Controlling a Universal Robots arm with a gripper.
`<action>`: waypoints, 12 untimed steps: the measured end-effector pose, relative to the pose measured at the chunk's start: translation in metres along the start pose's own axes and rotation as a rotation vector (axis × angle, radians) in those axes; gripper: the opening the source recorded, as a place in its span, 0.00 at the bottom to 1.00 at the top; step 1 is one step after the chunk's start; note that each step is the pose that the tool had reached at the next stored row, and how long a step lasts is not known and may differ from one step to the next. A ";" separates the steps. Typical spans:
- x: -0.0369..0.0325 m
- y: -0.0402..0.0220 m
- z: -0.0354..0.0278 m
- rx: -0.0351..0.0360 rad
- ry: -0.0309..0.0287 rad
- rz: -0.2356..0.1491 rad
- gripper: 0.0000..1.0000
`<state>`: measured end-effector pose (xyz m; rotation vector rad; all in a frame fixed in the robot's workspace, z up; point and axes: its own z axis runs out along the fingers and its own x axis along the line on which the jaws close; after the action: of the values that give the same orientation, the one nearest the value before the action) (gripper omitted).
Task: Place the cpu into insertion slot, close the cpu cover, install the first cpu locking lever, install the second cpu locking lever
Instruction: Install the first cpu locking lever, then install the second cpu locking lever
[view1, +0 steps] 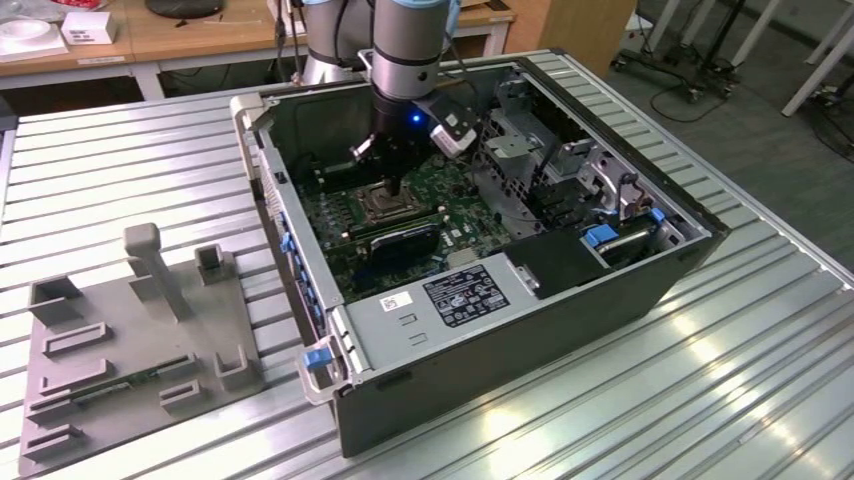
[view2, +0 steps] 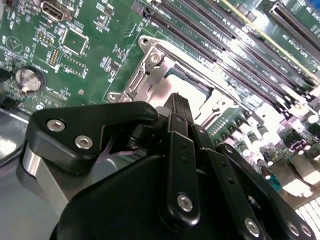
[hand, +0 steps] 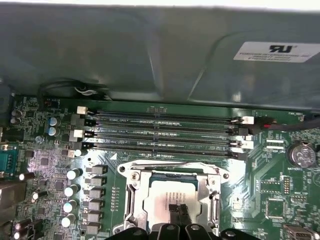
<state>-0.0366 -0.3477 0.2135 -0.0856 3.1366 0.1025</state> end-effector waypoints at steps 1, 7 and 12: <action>0.0000 0.0000 -0.0001 0.0000 -0.0001 0.000 0.11; 0.0020 0.0002 -0.0002 0.0003 -0.0015 0.000 0.11; 0.0047 0.0003 -0.0002 0.0002 -0.0017 0.000 0.11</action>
<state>-0.0413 -0.3477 0.2137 -0.0856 3.1349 0.1022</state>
